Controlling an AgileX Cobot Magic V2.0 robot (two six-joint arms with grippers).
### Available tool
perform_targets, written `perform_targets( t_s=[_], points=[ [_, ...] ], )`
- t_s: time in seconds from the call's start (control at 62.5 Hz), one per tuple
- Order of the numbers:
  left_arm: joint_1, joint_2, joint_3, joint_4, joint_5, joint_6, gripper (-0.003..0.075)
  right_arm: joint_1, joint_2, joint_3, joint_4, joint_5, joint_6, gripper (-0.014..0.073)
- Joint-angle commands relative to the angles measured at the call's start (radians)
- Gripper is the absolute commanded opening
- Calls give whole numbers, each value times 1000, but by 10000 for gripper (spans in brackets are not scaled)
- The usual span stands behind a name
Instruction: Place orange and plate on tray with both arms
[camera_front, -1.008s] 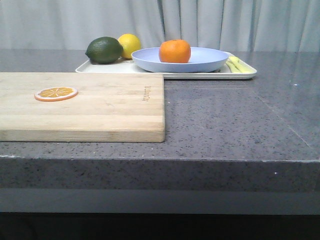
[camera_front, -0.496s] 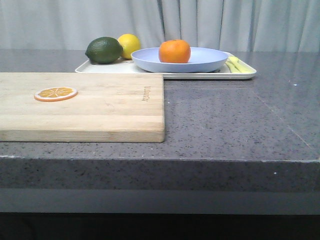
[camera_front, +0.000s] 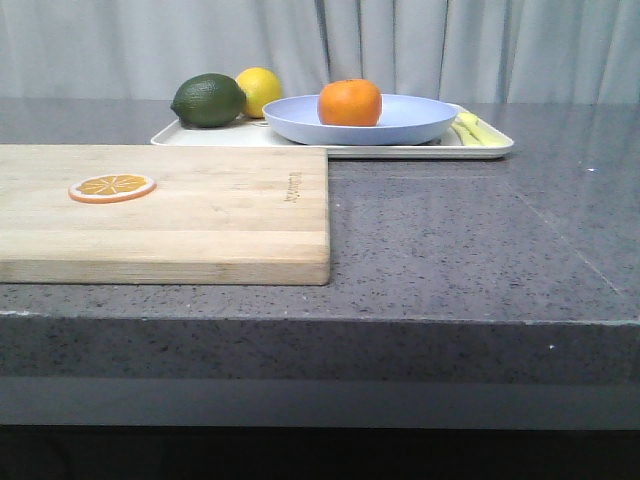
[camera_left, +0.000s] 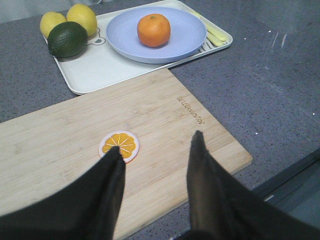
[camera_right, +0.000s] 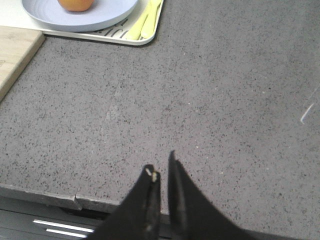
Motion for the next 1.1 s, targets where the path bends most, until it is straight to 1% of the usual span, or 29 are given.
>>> perform_targets(
  t_s=[0.0,0.064,0.096,0.144,0.752,0.832,0.912,0.992,1.072,1.088],
  points=[
    [4,1,-26,-2,-65,-5,139,-8,5,-21,-2,-97,-13,-64],
    [4,1,-26,-2,-65,-5,64,-8,5,-21,-2,-106,-13,-125],
    [4,1,-26,-2,-65,-5,22,-8,5,-21,-2,-107,-13,-115],
    [4,1,-26,-2,-65,-5,-18,-8,5,-21,-2,-107,-13,-118],
    [4,1,-26,-2,-69,-5,-20,-8,5,-21,-2,-106,-13,-118],
    [7,-4,-7,-2,-83,-5,-20,-8,5,-21,-2,-106,-13,-118],
    [40,-21,38,2,-123,-5,-20,-8,5,-21,-2,-105,-13,-118],
    [97,-51,123,7,-211,-5,-20,-8,5,-21,-2,-106,-13,-118],
    [177,-103,229,7,-363,-5,-20,-8,5,-21,-2,-105,-13,-118],
    [200,-120,271,7,-406,-5,-20,-8,5,-21,-2,-105,-13,-118]
  ],
)
